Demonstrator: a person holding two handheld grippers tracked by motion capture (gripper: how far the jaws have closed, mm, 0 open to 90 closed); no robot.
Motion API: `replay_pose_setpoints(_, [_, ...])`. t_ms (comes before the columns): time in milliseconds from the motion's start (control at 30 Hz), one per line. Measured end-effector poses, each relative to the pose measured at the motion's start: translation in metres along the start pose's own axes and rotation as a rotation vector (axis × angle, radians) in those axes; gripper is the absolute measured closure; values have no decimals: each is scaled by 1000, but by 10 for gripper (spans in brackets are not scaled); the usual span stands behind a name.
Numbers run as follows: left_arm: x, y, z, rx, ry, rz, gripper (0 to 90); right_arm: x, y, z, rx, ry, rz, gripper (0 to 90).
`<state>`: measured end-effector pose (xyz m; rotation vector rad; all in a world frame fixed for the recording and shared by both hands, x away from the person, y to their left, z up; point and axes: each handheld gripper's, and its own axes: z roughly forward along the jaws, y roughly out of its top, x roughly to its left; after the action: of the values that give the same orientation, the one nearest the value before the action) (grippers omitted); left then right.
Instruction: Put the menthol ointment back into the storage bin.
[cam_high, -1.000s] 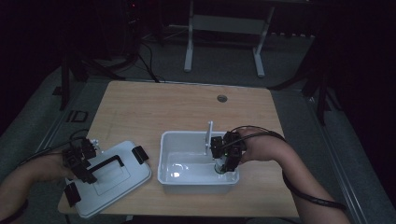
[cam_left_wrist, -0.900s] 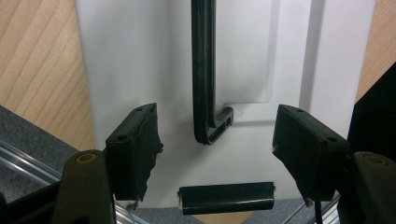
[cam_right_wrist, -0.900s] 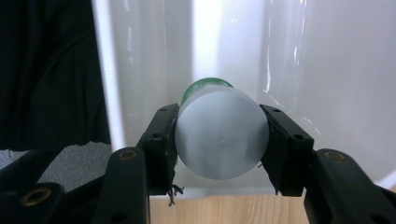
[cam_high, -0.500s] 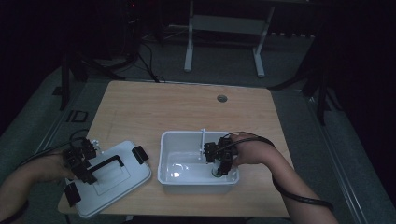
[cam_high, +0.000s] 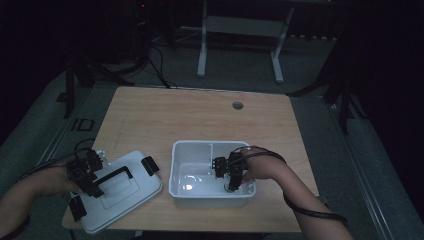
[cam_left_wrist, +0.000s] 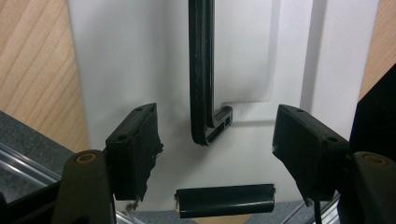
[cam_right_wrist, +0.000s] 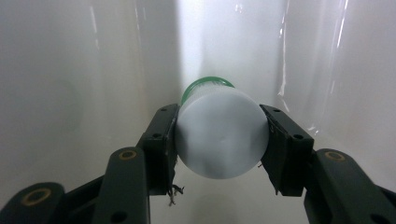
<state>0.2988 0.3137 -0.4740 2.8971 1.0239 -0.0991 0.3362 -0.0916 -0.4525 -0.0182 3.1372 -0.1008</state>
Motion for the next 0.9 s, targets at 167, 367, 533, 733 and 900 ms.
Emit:
replay_pose_setpoints(167, [0,0,1,-4,-2,-1,313,0,5,7,19,-2,-5,500])
replay_pose_setpoints(367, [0,0,0,-6,0,0,312,1,11,13,34,0,-10,500])
replay_pose_setpoints(533, [0,-1,0,-6,-1,-1,313,-1,13,18,37,-7,15,500])
replay_pose_setpoints(733, [0,-1,1,-7,-2,1,313,-2,14,28,67,3,18,500])
replay_pose_setpoints(900, [0,0,2,1,1,1,313,-2,12,28,68,19,29,499])
